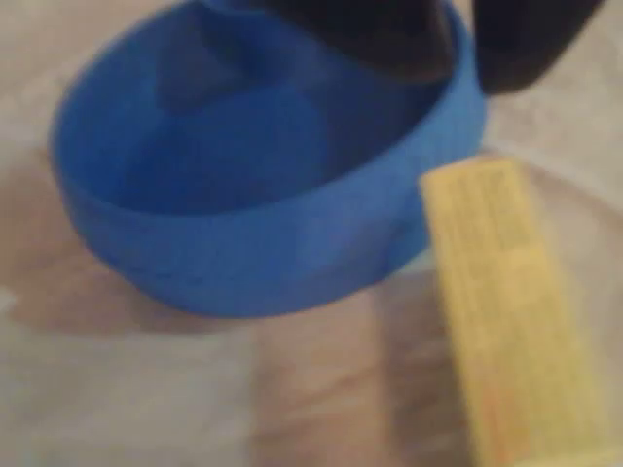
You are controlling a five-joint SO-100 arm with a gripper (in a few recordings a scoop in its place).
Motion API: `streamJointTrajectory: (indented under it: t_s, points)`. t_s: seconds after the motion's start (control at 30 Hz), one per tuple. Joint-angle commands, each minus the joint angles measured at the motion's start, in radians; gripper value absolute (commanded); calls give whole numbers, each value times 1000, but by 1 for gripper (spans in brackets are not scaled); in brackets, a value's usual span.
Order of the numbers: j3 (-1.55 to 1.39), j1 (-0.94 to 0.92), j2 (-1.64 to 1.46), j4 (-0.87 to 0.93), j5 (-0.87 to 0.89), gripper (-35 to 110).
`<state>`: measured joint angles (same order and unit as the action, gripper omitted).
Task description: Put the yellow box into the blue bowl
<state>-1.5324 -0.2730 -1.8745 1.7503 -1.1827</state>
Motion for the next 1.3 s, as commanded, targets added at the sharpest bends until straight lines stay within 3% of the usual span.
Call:
streamJointTrajectory:
  t_s: [0.0,0.27,0.63,1.27]
  points:
    - [41,-32,-9,5,-74,17]
    - [38,-129,-8,2,-184,33]
    - [-21,-189,69,-17,-219,34]
    - [-279,-189,118,-331,-218,33]
